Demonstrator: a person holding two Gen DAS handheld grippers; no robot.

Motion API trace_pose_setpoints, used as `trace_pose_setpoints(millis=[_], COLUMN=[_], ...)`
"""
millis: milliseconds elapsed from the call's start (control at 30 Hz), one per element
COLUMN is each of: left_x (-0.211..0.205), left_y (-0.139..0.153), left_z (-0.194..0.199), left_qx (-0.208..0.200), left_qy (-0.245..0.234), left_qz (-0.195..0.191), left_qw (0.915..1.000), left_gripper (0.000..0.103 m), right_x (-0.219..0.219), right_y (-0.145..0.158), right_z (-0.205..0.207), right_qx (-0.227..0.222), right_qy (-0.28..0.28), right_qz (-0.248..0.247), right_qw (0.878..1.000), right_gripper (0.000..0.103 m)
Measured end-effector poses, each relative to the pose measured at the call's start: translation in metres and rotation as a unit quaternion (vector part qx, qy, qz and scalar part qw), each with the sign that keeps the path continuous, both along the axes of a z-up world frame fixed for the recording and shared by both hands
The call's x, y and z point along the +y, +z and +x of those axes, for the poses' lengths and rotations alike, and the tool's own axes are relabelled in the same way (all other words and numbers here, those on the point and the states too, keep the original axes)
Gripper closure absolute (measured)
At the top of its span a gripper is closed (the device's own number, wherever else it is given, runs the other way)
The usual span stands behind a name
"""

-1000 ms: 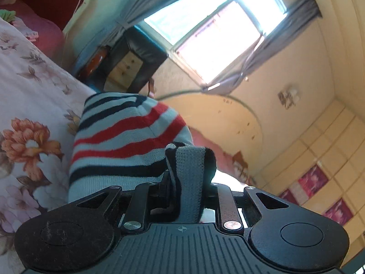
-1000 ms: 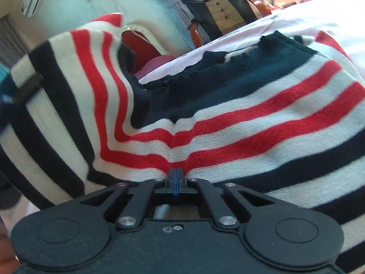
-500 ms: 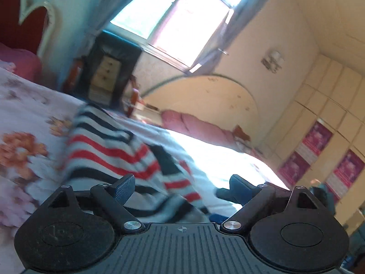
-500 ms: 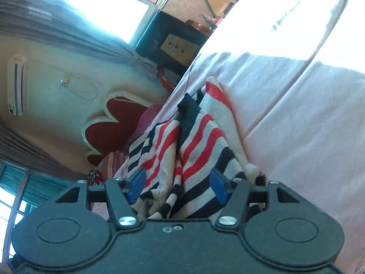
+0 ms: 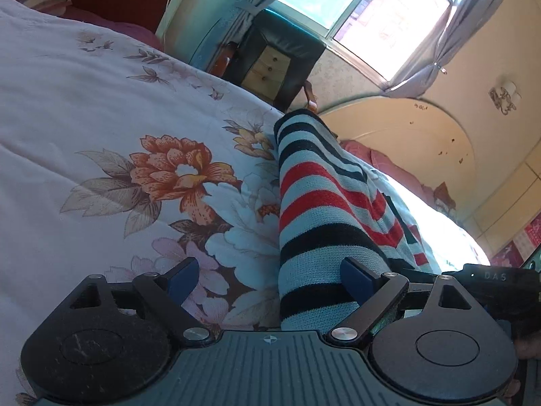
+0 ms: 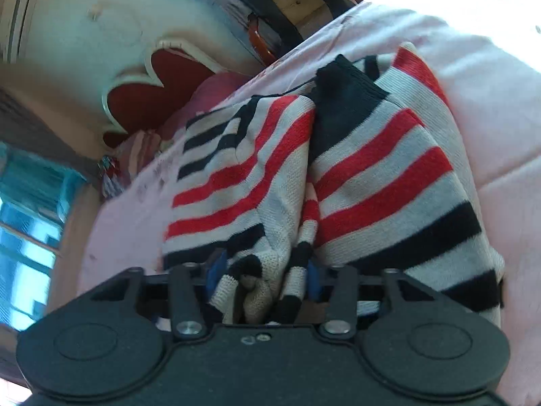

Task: Fold small clothes
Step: 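Fold the held side edge over toward the right gripper while the right gripper holds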

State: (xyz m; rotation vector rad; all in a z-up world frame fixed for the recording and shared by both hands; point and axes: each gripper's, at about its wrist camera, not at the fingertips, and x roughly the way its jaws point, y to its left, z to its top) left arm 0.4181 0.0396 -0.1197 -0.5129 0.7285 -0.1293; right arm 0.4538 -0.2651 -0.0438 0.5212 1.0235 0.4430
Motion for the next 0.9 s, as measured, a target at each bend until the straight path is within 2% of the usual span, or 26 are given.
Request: trace_pose_setpoints(millis=[100, 200, 300, 367, 433, 500, 600, 733, 800, 900], left_x=[-0.004, -0.012, -0.034, -0.059, -0.085, -0.103, -0.111, -0.102, -0.096, -0.076], left_y=[0.009, 0.017, 0.021, 0.02, 0.016, 0.014, 0.01, 0.014, 0.022, 0.029], left_z=[0.005, 0.013, 0.023, 0.031, 0.036, 0.036, 0.035, 0.036, 0.033, 0.04], left_qx=[-0.018, -0.029, -0.034, -0.021, -0.008, -0.011, -0.01, -0.01, -0.03, -0.052], left_qy=[-0.006, -0.023, -0.058, -0.09, -0.117, -0.126, -0.13, -0.129, -0.123, -0.086], left_qz=[0.016, 0.009, 0.019, 0.049, 0.077, 0.098, 0.093, 0.077, 0.075, 0.059], left_qw=[0.9997, 0.9993, 0.9976, 0.9945, 0.9901, 0.9872, 0.9872, 0.9886, 0.9891, 0.9931], left_gripper=[0.013, 0.013, 0.013, 0.013, 0.013, 0.013, 0.013, 0.013, 0.013, 0.013], right_x=[0.021, 0.018, 0.001, -0.018, -0.038, -0.055, -0.061, -0.066, -0.07, -0.073], right_y=[0.019, 0.041, 0.053, 0.045, 0.019, -0.005, -0.011, -0.012, -0.009, -0.008], right_z=[-0.016, -0.043, -0.066, -0.067, -0.054, -0.05, -0.052, -0.05, -0.046, -0.031], right_qx=[-0.089, -0.19, -0.249, -0.248, -0.201, -0.164, -0.159, -0.142, -0.141, -0.133], right_qy=[0.046, 0.064, 0.058, 0.041, 0.007, -0.013, -0.03, -0.044, -0.051, -0.059], right_qz=[-0.081, -0.134, -0.167, -0.166, -0.158, -0.136, -0.108, -0.086, -0.076, -0.064], right_qw=[0.992, 0.97, 0.952, 0.954, 0.967, 0.977, 0.981, 0.985, 0.986, 0.987], right_gripper=[0.078, 0.079, 0.079, 0.079, 0.079, 0.079, 0.078, 0.074, 0.069, 0.063])
